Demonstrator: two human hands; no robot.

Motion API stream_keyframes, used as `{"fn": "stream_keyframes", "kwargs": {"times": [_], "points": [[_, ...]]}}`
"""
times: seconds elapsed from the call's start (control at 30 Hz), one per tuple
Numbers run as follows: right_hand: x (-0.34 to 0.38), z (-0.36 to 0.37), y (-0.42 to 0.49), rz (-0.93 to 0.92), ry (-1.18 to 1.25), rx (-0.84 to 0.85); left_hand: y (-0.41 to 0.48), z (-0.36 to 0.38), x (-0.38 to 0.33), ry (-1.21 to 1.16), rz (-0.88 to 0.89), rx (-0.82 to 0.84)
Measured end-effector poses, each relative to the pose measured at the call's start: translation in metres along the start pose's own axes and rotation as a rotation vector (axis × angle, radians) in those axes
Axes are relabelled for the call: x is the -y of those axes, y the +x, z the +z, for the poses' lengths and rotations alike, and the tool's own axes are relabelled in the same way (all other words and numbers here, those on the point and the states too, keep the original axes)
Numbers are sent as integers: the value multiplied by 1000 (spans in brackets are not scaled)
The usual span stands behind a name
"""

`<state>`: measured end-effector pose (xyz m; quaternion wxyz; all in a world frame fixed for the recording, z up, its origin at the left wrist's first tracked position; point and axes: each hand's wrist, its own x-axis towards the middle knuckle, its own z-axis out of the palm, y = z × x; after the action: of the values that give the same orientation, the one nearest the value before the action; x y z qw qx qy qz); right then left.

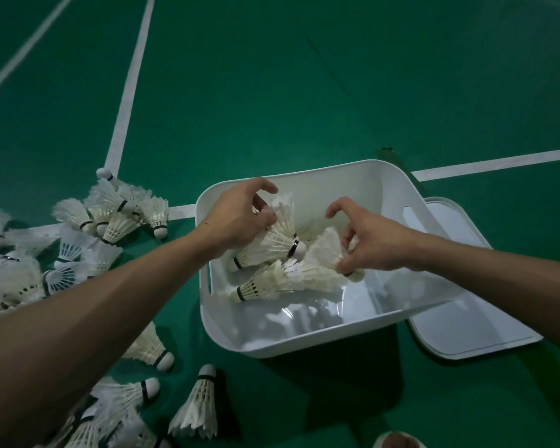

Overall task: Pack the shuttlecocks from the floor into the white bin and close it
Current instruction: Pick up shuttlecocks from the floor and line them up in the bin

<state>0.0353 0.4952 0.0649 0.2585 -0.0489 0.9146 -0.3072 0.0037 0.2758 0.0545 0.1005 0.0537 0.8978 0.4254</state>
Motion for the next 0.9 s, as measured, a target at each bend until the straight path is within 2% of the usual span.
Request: {"fn": "stream_keyframes", "kwargs": {"times": [0.1,0.4,0.73,0.9], "points": [[-14,-6,2,42,-39,-75,0,0,4,7,-5,29],[-41,-4,18,140,-235,-158,3,14,2,135,33,240],[-57,1,23,183,-342,-161,9,21,4,178,50,283],[-58,4,26,189,-338,-215,12,20,6,183,58,285]]}}
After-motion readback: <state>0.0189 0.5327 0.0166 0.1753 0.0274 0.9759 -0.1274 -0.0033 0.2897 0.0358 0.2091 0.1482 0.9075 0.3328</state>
